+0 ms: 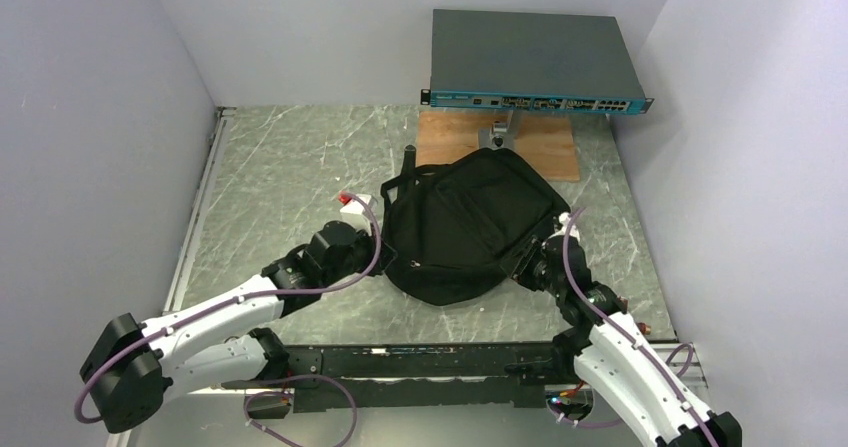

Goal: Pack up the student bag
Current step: Zip the student bag at the center of the board.

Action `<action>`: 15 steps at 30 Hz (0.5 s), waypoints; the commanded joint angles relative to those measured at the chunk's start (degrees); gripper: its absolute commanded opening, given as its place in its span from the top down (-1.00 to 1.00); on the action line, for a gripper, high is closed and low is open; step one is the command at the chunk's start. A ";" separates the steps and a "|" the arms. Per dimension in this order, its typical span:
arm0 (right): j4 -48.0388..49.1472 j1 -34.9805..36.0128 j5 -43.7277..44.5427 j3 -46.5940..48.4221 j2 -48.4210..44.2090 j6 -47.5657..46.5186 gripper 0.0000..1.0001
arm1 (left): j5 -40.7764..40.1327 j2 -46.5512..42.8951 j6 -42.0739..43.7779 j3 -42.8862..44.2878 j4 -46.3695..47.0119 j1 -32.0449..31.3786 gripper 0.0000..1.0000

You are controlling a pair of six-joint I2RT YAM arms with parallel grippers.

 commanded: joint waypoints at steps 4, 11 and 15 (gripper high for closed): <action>-0.91 12.02 3.51 15.54 3.58 -20.33 -0.15 | 8.29 0.58 3.97 0.20 7.65 2.06 1.00; -5.70 34.73 8.58 30.67 24.71 -30.97 -0.30 | 13.96 0.67 4.81 0.52 8.64 2.04 1.00; -2.47 36.73 1.44 30.74 26.98 -30.80 -0.38 | 16.06 -0.21 3.40 -1.02 9.77 2.04 1.00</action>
